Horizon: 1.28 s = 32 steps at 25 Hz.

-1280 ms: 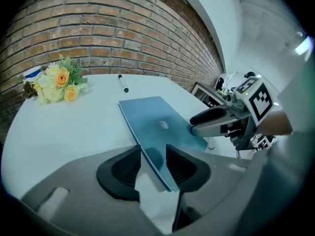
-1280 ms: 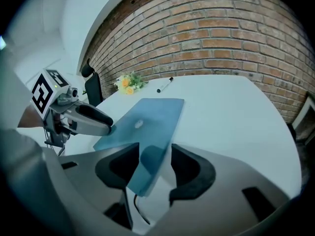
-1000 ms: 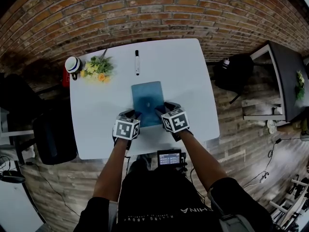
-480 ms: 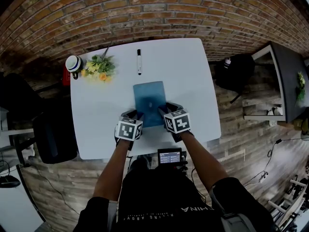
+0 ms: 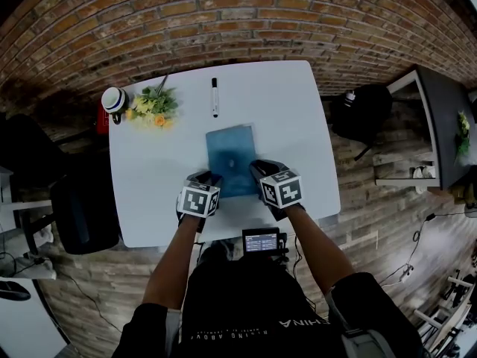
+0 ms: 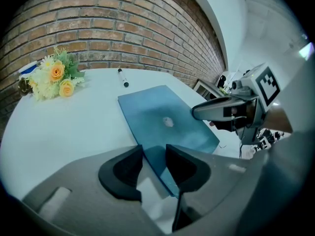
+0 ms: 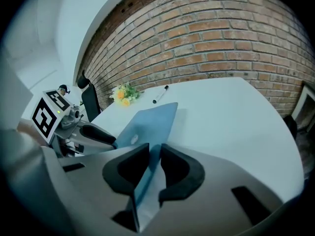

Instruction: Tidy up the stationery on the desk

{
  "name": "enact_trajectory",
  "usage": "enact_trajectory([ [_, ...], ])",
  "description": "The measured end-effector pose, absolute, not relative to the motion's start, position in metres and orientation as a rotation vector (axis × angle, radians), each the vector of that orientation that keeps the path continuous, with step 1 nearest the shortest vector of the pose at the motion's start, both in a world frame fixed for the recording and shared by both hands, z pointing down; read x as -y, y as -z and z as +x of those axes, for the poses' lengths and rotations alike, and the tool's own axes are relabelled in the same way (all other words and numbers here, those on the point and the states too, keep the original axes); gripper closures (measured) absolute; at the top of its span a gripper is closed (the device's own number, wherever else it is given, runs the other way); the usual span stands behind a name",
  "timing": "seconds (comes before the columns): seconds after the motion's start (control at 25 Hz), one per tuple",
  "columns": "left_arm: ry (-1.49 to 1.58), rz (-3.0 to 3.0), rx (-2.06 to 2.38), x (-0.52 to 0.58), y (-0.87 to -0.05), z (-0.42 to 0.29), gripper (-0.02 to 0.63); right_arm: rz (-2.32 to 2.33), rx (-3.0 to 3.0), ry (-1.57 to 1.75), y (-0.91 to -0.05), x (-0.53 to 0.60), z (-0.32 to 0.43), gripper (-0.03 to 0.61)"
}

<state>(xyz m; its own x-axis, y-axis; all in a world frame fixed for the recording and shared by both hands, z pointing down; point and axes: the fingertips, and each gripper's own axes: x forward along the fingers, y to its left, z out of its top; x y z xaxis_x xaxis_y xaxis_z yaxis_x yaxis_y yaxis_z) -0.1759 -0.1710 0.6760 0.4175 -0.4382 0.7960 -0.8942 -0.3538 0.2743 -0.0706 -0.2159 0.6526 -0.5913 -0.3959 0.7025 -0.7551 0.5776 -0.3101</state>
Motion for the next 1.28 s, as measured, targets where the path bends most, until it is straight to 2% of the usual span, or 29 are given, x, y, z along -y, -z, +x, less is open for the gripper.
enact_trajectory([
  [0.28,-0.787,1.961,1.12,0.17,-0.671,-0.179,0.465,0.845,2.328,-0.714,-0.61,0.209,-0.083,0.518],
  [0.76,-0.635,2.002,1.082,0.161,-0.657,-0.188,0.46,0.723,2.447,-0.552,-0.552,0.191,-0.135,0.523],
  [0.96,-0.483,2.061,1.022,0.156,-0.621,-0.182,0.446,0.695,2.458,-0.512,-0.543,0.185,-0.156,0.523],
  [1.28,-0.228,2.055,1.122,0.199,-0.539,-0.216,0.446,0.687,2.464,-0.467,-0.537,0.18,-0.171,0.523],
])
